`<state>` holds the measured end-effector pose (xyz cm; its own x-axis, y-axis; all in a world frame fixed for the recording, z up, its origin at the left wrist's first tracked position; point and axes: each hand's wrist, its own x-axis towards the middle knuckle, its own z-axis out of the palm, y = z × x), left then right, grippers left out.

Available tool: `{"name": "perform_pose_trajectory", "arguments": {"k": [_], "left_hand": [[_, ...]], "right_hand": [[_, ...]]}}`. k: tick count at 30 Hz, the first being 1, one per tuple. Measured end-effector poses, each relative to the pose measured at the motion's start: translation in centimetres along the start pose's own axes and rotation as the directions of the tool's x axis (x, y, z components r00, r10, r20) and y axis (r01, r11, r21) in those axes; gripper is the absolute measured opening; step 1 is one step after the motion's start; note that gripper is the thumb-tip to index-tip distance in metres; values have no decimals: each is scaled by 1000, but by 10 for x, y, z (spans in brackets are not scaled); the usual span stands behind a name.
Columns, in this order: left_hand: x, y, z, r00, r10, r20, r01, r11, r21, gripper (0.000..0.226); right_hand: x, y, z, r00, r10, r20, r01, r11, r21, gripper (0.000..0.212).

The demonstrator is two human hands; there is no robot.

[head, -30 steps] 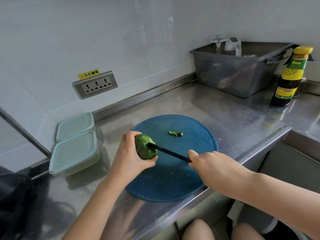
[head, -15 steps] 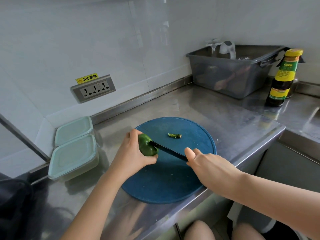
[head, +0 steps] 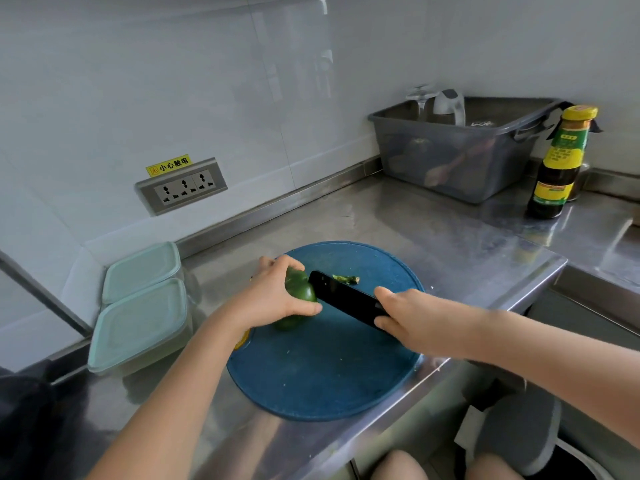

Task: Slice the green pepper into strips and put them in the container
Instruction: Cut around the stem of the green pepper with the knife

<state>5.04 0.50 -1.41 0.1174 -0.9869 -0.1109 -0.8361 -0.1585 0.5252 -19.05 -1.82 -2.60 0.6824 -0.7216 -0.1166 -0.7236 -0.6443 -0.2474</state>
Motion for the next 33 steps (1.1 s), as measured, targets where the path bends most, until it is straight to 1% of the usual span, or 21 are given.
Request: {"name": "perform_pose_trajectory", "arguments": {"k": [3,5,9,13,17,18,21,25,29,33], "left_hand": [[-5,-8,10,992,27,-126,-41,994,-103,65],[-12,-15,18,979,76,-188,-95,991,-97,63],[-9,-21,23,969,98,-226,-123,988,-95,74],[-3,-23,26,963,111,-244,-141,984,-106,71],[-1,-25,29,960,105,-260,-136,985,-104,71],[-1,-25,29,959,103,-264,-134,985,-105,71],[1,-25,30,961,96,-258,-130,985,-117,68],[9,-26,24,974,73,-214,-110,980,-165,59],[15,-30,21,987,55,-151,-82,980,-179,58],[17,-32,16,993,70,-97,-82,989,-121,59]], "right_hand": [[9,3,-17,995,43,96,-49,997,63,31],[14,2,-28,985,56,164,-73,992,100,34],[19,3,-38,970,35,242,-69,989,130,34],[20,8,-36,965,8,263,-59,981,187,36],[19,9,-28,961,-9,277,-66,963,262,45],[19,9,-27,961,-7,275,-69,961,267,43],[17,8,-25,966,1,259,-70,964,257,33],[18,6,-17,966,15,258,-95,949,302,32],[18,1,-15,964,10,266,-98,942,320,31],[19,0,-16,975,42,220,-89,974,208,32]]}}
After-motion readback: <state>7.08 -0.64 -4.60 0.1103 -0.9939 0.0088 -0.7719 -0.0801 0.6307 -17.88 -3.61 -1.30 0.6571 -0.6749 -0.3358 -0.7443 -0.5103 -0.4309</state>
